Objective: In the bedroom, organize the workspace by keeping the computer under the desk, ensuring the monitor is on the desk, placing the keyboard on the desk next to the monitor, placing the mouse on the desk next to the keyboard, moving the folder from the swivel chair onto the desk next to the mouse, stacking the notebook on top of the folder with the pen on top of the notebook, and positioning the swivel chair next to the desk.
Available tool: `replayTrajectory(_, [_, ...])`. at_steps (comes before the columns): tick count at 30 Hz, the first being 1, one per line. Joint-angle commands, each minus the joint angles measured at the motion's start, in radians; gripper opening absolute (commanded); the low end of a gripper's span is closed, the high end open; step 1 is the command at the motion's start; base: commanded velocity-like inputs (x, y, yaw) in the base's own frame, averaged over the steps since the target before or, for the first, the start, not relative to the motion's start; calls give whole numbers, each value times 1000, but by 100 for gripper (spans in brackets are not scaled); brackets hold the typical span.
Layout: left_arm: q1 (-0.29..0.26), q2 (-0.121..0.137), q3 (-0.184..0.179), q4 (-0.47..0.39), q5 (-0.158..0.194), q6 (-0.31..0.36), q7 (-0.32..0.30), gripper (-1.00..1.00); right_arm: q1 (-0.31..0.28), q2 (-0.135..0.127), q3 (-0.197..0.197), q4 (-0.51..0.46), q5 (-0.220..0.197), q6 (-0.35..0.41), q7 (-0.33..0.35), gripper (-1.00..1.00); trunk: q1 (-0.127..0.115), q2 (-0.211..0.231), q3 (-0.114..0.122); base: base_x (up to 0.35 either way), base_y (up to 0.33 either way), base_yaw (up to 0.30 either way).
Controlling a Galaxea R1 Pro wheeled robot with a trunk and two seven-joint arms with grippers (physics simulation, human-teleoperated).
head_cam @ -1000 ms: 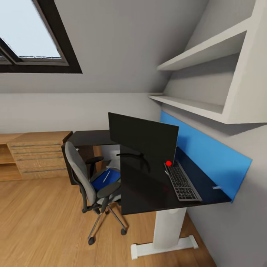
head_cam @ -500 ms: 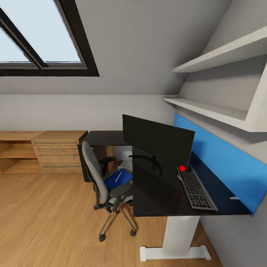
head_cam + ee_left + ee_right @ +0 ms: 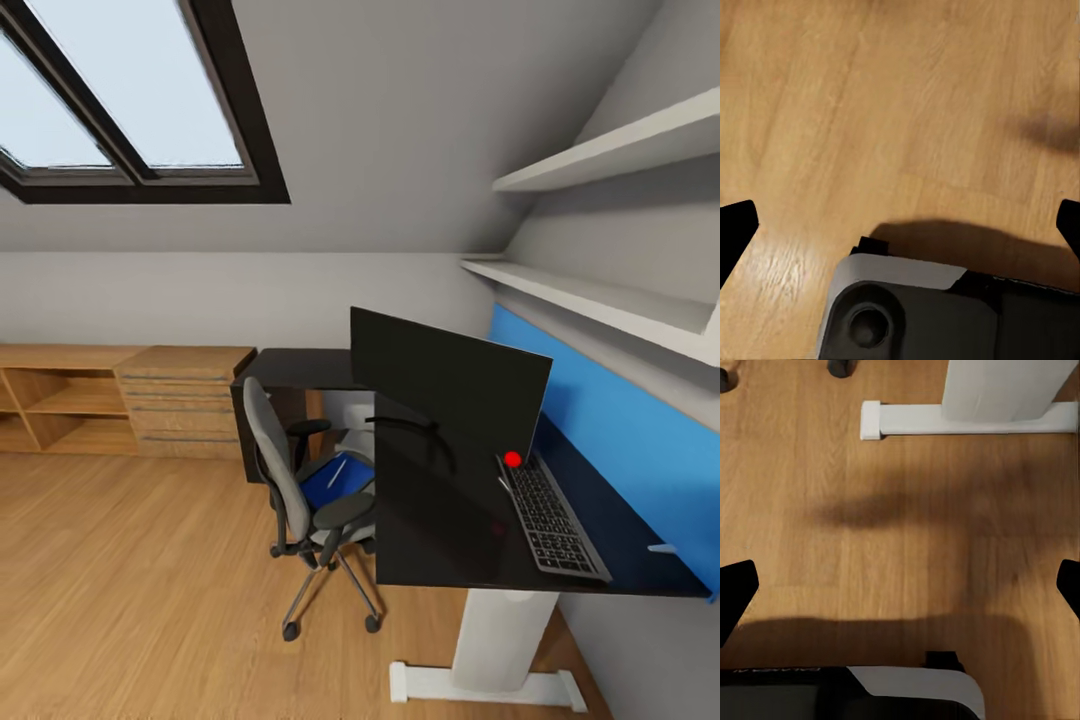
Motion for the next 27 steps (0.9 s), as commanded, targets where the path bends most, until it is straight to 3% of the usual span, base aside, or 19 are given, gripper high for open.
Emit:
replayTrajectory(1, [0, 6, 1, 1, 5, -26, 0, 100, 0, 0, -1, -5, -1, -7, 0, 100, 0, -1, -3, 0, 0, 142])
replayTrajectory(4, [0, 33, 1, 9, 12, -104, -5, 100, 0, 1, -1, -27, -1, -38, 0, 100, 0, -1, -6, 0, 0, 126])
replayTrajectory(7, [0, 42, -2, 5, 11, -124, -8, 100, 0, 2, -1, -30, -1, -85, 0, 100, 0, -1, -7, 71, 48, 45])
replayTrajectory(10, [0, 43, -2, -13, 10, -129, -8, 100, 0, 3, -1, -30, 0, -103, 0, 100, 0, -1, -7, 179, 152, 18])
replayTrajectory(12, [0, 49, -4, -70, 9, -126, -4, 100, 0, 3, -1, -33, -1, -117, 0, 100, 0, -1, -7, 242, 228, 3])
replayTrajectory(27, [0, 52, 3, -22, 16, -133, -1, 100, 0, 7, 1, -29, 1, -132, 0, 100, 0, -1, -7, 171, 299, 0])
